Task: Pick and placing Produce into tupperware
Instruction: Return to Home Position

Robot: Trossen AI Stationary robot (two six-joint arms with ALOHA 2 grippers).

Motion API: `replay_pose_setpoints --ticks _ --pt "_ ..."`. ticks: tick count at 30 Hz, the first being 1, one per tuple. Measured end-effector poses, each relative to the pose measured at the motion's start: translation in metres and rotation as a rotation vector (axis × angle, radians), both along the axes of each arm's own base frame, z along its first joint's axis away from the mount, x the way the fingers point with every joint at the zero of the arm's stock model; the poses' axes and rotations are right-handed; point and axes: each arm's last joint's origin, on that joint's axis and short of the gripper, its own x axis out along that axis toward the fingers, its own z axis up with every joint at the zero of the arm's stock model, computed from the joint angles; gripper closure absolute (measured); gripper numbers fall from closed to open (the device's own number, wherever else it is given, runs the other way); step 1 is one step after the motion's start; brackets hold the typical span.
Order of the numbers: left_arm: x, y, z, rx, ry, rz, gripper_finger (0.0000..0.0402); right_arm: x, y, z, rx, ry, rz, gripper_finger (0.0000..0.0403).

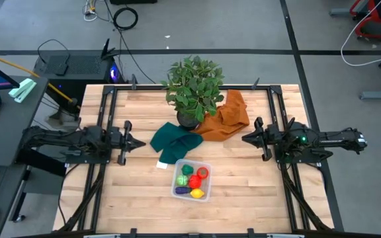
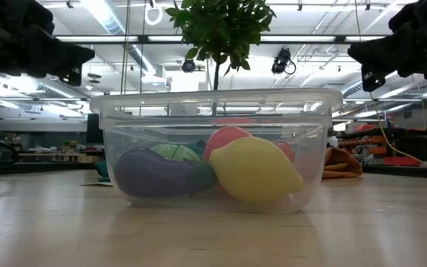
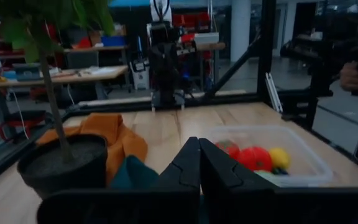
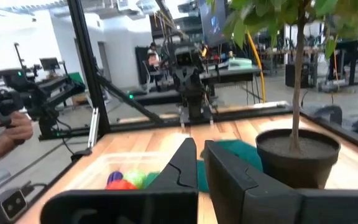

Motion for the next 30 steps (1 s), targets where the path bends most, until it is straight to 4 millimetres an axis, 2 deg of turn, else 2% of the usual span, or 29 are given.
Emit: replay_pose_setpoints --ticks 5,21,30 --pt "0.0 0.0 -0.004 -0.003 0.046 0.0 0.0389 0.001 0.0 -0.007 0.009 0.069 0.001 0.0403" --pt "0.0 0.0 -0.005 0.003 0.055 0.015 0.0397 0.001 0.0 -0.013 0.002 0.134 -0.013 0.0403" --pt "0.0 0.0 -0.005 -0.002 0.055 0.012 0.0389 0.001 -0.002 -0.017 -0.015 0.175 -0.081 0.0403"
